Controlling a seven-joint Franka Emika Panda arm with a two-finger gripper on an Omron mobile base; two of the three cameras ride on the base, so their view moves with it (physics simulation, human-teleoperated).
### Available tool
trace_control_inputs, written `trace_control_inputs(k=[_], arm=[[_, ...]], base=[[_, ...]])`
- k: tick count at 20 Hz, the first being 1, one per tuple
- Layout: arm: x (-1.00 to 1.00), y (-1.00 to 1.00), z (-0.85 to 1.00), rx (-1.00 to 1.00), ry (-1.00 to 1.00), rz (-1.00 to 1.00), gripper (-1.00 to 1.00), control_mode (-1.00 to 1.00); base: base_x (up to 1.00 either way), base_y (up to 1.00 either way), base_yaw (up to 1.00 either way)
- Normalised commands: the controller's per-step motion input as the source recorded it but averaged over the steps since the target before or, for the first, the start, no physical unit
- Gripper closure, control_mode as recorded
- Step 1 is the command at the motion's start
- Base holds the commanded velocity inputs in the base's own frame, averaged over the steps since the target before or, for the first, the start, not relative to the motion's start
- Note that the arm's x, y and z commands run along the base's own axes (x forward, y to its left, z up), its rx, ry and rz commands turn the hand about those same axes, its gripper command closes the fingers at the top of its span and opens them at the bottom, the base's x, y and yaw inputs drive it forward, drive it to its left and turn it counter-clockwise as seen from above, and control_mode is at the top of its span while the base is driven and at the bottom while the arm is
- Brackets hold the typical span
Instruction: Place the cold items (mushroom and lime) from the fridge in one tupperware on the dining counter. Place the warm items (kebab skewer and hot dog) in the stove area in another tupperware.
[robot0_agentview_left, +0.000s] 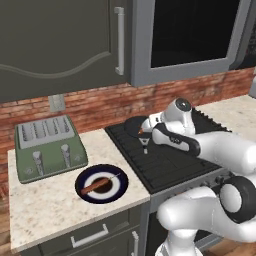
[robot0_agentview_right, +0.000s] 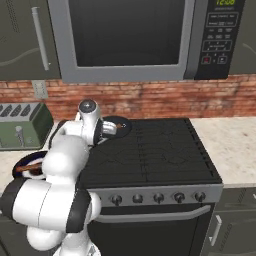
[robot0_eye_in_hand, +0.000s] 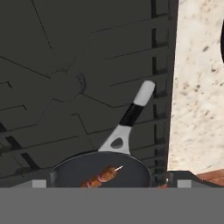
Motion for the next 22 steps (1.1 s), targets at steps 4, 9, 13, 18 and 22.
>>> trace_control_inputs(k=[4, 9, 13, 18, 22], arm=[[0.83, 0.08, -0.18, 0.0, 0.17, -0.05, -1.0, -1.0], [0.63, 0.0, -0.37, 0.0, 0.07, -0.13, -1.0, -1.0], [0.61, 0.0, -0.46, 0.0, 0.0, -0.16, -1.0, -1.0], [0.66, 0.0, -0.45, 0.0, 0.01, -0.13, -1.0, -1.0], [0.76, 0.0, -0.24, 0.0, 0.09, -0.07, -1.0, -1.0]], base=[[0.0, 0.0, 0.0], [0.0, 0.0, 0.0], [0.0, 0.0, 0.0], [0.0, 0.0, 0.0], [0.0, 0.0, 0.0]])
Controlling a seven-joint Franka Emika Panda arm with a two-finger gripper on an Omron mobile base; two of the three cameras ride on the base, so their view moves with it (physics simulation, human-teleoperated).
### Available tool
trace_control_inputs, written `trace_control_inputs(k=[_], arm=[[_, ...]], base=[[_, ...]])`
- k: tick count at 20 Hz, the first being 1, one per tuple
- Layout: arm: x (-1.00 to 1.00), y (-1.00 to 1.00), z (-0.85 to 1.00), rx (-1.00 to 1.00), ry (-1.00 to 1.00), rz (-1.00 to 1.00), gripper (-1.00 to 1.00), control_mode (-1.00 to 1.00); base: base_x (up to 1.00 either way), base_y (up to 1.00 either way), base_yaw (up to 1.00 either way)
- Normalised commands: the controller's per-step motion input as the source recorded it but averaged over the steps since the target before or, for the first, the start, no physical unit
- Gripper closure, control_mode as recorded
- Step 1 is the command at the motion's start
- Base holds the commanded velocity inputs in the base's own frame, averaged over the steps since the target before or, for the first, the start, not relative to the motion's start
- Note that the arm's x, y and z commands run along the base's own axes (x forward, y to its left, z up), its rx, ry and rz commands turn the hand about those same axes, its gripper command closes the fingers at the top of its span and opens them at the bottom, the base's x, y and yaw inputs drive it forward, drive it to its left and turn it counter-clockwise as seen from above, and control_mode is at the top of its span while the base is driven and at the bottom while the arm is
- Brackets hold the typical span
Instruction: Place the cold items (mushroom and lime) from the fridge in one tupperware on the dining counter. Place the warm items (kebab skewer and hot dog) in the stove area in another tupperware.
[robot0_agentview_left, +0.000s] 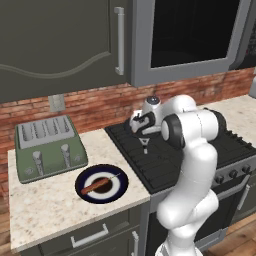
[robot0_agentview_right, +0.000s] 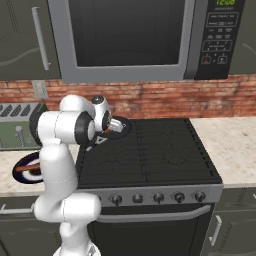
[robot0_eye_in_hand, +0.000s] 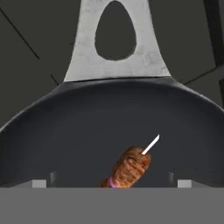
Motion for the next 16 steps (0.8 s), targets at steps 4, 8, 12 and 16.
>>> trace_control_inputs(k=[4, 8, 12, 16], arm=[[0.64, 0.0, -0.4, 0.0, 0.09, -0.05, -1.0, -1.0], [0.59, 0.0, -0.43, 0.0, 0.07, -0.06, -1.0, -1.0], [0.29, 0.0, -0.47, 0.0, 0.02, -0.1, 1.0, -1.0], [-0.04, -0.02, -0.52, 0.0, 0.0, -0.18, 1.0, -1.0]], base=[[0.0, 0.0, 0.0], [0.0, 0.0, 0.0], [0.0, 0.0, 0.0], [0.0, 0.0, 0.0]])
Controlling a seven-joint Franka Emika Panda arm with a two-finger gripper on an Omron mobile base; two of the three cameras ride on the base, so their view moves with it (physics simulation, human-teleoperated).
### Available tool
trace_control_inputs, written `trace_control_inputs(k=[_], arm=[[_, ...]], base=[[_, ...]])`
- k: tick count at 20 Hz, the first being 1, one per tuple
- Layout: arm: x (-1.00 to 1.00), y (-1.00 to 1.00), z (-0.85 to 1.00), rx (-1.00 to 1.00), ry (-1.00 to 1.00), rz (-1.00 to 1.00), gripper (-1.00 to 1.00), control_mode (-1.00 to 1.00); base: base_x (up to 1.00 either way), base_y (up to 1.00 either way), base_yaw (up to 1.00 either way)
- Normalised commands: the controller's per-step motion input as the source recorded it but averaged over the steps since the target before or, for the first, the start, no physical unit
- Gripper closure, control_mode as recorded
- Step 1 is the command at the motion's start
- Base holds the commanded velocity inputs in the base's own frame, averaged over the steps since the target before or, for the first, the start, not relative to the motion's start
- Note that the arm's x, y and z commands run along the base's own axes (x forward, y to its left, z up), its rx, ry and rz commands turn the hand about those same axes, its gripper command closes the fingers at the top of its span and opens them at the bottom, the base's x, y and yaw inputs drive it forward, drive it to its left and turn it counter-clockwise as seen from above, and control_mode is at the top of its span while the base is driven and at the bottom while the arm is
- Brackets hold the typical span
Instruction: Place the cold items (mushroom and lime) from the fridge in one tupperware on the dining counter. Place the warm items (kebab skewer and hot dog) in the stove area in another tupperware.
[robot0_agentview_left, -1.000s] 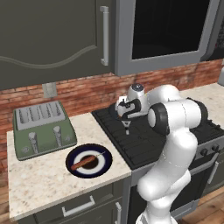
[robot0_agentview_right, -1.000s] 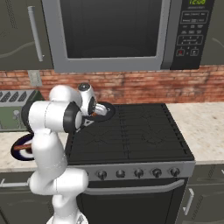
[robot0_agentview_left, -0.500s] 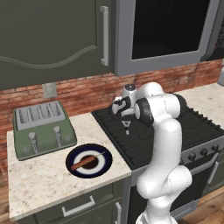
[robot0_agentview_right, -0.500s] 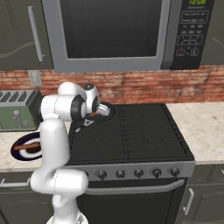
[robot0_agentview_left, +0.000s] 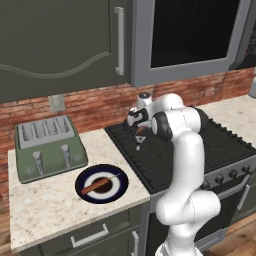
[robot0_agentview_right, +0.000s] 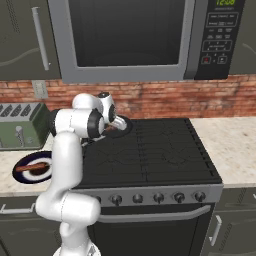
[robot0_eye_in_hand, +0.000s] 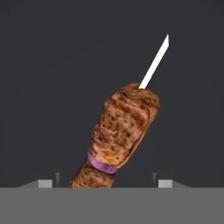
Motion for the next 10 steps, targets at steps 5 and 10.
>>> trace_control_inputs(k=[5, 10], arm=[[-0.3, -0.02, -0.45, 0.06, -0.16, -0.22, 1.0, -1.0], [-0.5, -0.07, -0.22, 0.12, -0.26, -0.2, 1.0, -1.0]], base=[[0.0, 0.0, 0.0], [0.0, 0.0, 0.0]])
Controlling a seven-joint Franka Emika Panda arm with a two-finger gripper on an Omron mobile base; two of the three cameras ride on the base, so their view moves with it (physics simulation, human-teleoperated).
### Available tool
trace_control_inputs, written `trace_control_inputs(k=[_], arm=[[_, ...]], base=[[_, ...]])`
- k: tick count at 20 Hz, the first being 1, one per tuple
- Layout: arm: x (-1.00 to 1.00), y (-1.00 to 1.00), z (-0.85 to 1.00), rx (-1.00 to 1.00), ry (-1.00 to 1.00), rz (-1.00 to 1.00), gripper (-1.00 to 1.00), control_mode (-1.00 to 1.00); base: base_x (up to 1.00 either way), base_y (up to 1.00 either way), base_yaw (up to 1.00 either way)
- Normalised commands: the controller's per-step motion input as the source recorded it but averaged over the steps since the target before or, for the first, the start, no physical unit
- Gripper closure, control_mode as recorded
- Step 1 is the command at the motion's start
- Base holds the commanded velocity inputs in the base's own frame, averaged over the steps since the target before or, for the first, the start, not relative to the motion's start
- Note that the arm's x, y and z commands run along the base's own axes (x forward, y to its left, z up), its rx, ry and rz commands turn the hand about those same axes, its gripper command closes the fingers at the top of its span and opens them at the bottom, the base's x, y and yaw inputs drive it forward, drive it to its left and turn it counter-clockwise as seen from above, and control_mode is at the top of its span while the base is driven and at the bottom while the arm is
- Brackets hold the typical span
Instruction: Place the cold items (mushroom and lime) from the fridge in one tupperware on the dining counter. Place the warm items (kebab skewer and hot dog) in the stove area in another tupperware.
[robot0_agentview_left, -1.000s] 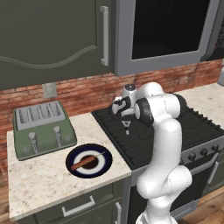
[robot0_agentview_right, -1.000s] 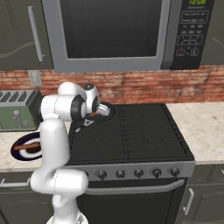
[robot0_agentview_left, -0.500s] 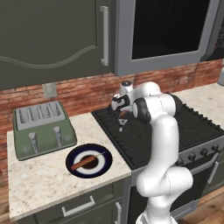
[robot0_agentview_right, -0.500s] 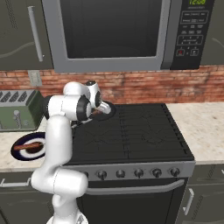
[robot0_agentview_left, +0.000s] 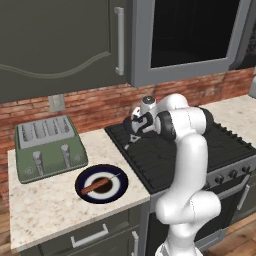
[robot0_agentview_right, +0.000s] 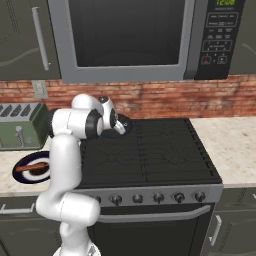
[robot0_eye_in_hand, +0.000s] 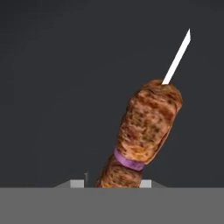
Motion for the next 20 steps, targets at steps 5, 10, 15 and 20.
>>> trace_control_inputs(k=[5, 10, 15, 20], arm=[[-0.29, -0.15, 0.24, 0.1, -0.12, -0.13, 1.0, -1.0], [-0.25, -0.36, 0.81, 0.19, -0.19, -0.09, 1.0, -1.0], [-0.71, -0.65, 0.62, 0.25, -0.11, -0.04, 1.0, -1.0], [-1.0, -0.8, 0.71, 0.3, -0.21, -0.01, 1.0, -1.0]], base=[[0.0, 0.0, 0.0], [0.0, 0.0, 0.0], [0.0, 0.0, 0.0], [0.0, 0.0, 0.0]])
